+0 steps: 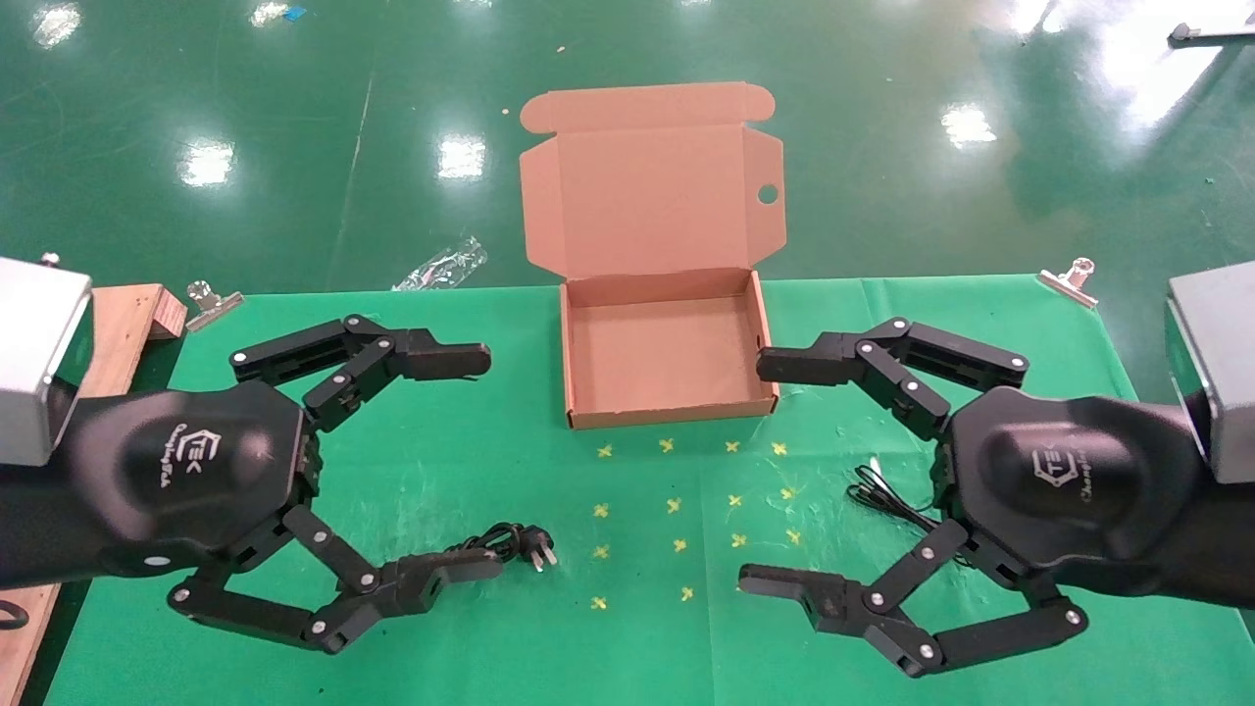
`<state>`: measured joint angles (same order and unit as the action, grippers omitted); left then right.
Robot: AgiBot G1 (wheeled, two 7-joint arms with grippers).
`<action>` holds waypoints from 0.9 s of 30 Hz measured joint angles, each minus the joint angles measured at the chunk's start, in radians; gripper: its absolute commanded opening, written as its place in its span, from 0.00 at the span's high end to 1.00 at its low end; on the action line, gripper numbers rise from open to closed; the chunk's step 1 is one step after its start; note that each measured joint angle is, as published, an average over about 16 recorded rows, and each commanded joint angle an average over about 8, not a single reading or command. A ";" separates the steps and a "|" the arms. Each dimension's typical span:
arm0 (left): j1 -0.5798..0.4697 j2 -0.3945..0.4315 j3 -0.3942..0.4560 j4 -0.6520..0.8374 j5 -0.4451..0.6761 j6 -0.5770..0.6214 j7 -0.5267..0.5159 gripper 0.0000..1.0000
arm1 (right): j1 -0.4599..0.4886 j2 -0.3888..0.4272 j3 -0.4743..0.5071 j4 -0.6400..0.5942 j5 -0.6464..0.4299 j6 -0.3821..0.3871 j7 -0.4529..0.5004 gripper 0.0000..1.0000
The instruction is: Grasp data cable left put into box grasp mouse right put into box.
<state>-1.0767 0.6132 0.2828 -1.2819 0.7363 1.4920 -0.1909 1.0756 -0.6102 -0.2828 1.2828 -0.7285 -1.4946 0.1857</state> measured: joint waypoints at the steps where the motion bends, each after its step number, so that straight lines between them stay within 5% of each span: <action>1: 0.000 0.000 0.000 0.000 0.000 0.000 0.000 0.00 | 0.000 0.000 0.000 0.000 0.000 0.000 0.000 0.00; 27: 0.000 0.000 0.000 0.000 0.000 0.000 0.000 0.00 | 0.000 0.000 0.000 0.000 0.000 0.000 0.000 0.00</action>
<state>-1.0767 0.6132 0.2828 -1.2819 0.7363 1.4920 -0.1909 1.0756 -0.6102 -0.2828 1.2828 -0.7285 -1.4946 0.1857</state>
